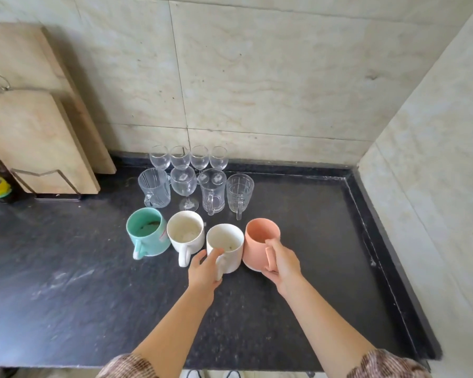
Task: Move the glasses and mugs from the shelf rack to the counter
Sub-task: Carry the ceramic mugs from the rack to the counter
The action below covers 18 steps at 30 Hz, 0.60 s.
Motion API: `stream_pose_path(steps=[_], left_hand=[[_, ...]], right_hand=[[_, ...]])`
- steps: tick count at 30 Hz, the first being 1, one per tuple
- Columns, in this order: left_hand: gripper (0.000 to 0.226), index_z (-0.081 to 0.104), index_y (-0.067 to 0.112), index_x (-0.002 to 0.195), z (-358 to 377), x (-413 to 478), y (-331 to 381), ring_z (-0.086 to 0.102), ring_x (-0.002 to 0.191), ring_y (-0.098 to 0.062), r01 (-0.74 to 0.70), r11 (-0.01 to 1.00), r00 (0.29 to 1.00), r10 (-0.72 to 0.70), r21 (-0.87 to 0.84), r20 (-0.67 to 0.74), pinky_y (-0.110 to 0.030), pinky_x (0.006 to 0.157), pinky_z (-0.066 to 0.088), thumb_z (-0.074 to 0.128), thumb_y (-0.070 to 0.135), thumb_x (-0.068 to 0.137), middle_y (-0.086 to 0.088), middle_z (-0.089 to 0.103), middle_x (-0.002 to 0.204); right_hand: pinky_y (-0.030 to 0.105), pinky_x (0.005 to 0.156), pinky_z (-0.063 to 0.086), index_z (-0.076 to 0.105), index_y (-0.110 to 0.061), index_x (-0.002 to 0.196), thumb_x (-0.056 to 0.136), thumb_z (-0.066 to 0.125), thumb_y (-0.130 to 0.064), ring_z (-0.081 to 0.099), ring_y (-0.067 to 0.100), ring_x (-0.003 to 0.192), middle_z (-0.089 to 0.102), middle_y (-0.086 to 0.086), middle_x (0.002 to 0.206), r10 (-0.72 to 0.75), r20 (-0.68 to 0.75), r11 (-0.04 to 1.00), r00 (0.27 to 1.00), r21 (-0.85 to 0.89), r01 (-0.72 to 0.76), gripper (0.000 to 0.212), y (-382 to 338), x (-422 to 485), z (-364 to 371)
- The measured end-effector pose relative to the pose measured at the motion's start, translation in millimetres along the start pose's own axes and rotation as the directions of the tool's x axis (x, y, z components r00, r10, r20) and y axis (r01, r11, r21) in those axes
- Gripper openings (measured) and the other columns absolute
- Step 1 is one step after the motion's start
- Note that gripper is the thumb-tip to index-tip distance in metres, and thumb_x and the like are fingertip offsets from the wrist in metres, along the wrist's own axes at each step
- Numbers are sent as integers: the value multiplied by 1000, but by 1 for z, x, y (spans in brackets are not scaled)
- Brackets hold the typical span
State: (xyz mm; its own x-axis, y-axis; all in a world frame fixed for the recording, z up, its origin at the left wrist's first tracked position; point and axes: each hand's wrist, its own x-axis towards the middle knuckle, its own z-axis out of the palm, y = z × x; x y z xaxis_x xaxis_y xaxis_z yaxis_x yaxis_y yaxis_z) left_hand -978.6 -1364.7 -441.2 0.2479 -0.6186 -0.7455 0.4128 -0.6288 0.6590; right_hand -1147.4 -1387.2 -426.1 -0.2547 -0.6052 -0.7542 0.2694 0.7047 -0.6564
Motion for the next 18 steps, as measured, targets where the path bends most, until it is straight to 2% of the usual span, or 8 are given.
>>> stream_pose_path(steps=[3, 4, 8, 10, 14, 18], left_hand=[[64, 58, 17, 124, 7, 10, 0, 52, 72, -17, -29, 1000, 1000, 30, -12, 8, -24, 49, 42, 73, 39, 66, -2, 57, 97], [61, 57, 16, 124, 9, 12, 0, 51, 71, -17, -38, 999, 999, 38, -17, 6, -25, 50, 41, 73, 38, 69, -2, 56, 94], [52, 56, 19, 123, 16, 21, -2, 51, 74, -16, -60, 998, 998, 60, -32, 3, -33, 67, 43, 72, 35, 76, -1, 59, 94], [52, 55, 20, 125, 17, 25, -4, 54, 79, -16, -60, 998, 998, 61, -32, 20, -35, 74, 46, 72, 34, 78, 2, 61, 96], [57, 50, 23, 131, 15, 31, -4, 57, 101, -18, -67, 997, 997, 68, -25, 34, -44, 99, 47, 73, 31, 80, 6, 62, 107], [53, 51, 21, 131, 14, 36, -5, 58, 98, -16, -132, 991, 989, 131, 19, 61, -44, 99, 47, 72, 29, 83, 1, 64, 110]], right_hand=[[40, 81, 56, 56, -14, 121, 76, 69, -34, 57, 26, 107, 57, 11, 117, 0, -11, 998, 1000, 67, 0, 52, 1, 9, 10], [40, 81, 56, 55, -14, 122, 76, 69, -33, 57, 26, 106, 57, 11, 117, 0, -14, 996, 1000, 90, 1, 52, 1, 11, 12], [44, 91, 54, 49, -18, 133, 75, 67, -33, 55, 25, 106, 55, 9, 123, 5, -39, 994, 999, 108, -1, 63, 2, 18, 21], [41, 87, 55, 48, -20, 135, 75, 67, -34, 55, 24, 109, 54, 8, 125, 13, -26, 993, 1000, 114, -10, 64, 1, 19, 23], [36, 83, 54, 51, -24, 133, 75, 71, -33, 54, 27, 115, 55, 6, 126, 22, 31, 993, 999, 116, -26, 62, 2, 22, 24], [39, 86, 55, 52, -22, 129, 77, 72, -27, 56, 30, 115, 57, 5, 121, 18, 75, 992, 997, 127, -27, 56, -1, 25, 24]])
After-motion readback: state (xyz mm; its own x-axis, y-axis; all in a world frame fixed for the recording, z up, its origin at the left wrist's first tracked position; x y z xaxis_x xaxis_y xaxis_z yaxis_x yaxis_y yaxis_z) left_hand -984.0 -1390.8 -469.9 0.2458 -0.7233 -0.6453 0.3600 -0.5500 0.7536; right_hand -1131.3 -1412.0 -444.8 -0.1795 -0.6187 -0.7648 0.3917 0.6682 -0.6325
